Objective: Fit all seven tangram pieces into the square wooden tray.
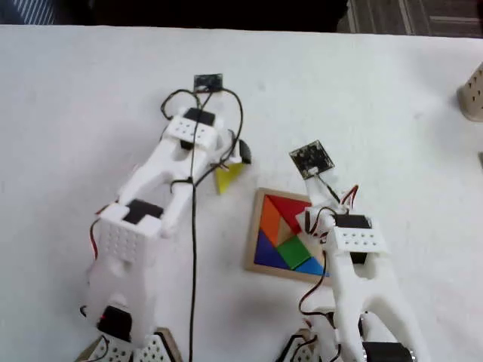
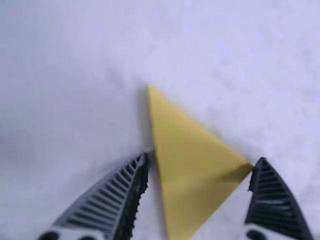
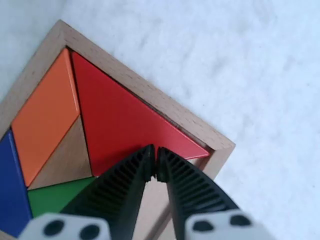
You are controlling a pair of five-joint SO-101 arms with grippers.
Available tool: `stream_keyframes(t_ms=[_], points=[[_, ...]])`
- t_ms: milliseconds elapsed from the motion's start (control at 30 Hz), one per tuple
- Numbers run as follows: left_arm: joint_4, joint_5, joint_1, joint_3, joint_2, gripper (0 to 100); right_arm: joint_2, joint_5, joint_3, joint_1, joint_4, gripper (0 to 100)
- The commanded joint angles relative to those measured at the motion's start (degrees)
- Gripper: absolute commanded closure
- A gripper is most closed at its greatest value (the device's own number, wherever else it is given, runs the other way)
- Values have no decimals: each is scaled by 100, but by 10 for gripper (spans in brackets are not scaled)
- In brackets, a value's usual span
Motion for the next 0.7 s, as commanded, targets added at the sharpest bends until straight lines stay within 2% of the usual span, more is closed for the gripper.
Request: stream_keyframes(t_ms=[0, 300, 667], points=[[466, -62, -66, -879, 233, 672, -189, 62, -35, -4, -22, 978], [1574, -70, -22, -2004, 936, 675, -189, 62, -35, -4, -22, 978], [1793, -88, -31, -2242, 1103, 675, -189, 70, -35, -4, -22, 978]])
